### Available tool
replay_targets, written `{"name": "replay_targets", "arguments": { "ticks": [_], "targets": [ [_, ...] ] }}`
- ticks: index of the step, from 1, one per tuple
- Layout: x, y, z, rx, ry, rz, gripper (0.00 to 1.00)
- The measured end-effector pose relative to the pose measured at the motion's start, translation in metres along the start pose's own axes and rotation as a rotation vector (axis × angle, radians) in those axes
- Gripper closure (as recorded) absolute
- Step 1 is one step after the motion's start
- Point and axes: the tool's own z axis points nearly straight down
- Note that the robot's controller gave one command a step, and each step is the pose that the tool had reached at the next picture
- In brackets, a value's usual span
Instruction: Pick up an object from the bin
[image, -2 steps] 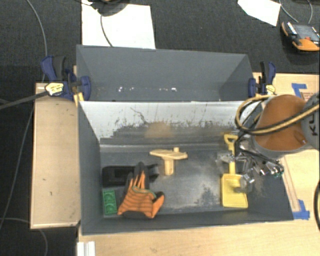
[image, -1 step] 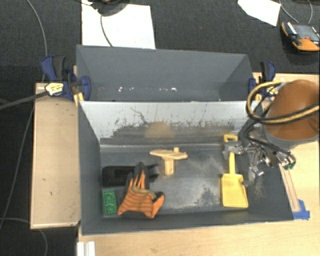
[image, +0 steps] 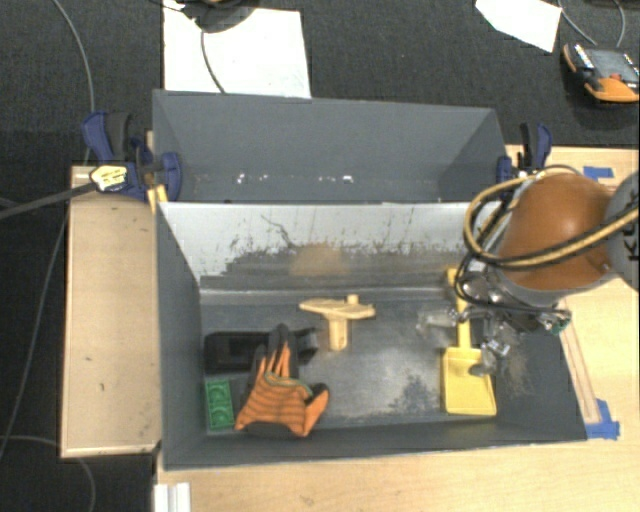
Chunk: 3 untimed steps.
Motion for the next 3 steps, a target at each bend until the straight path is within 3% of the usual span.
{"name": "replay_targets", "arguments": {
  "ticks": [1, 2, 3],
  "targets": [
    [0.0029, -0.0028, 0.03, 0.011, -0.004, -0.136, 0.0],
    [-0.0011, 0.0028, 0.0297, 0.006, -0.005, -0.455, 1.0],
    [-0.001, 0.0028, 0.0296, 0.006, -0.005, -0.454, 1.0]
  ]
}}
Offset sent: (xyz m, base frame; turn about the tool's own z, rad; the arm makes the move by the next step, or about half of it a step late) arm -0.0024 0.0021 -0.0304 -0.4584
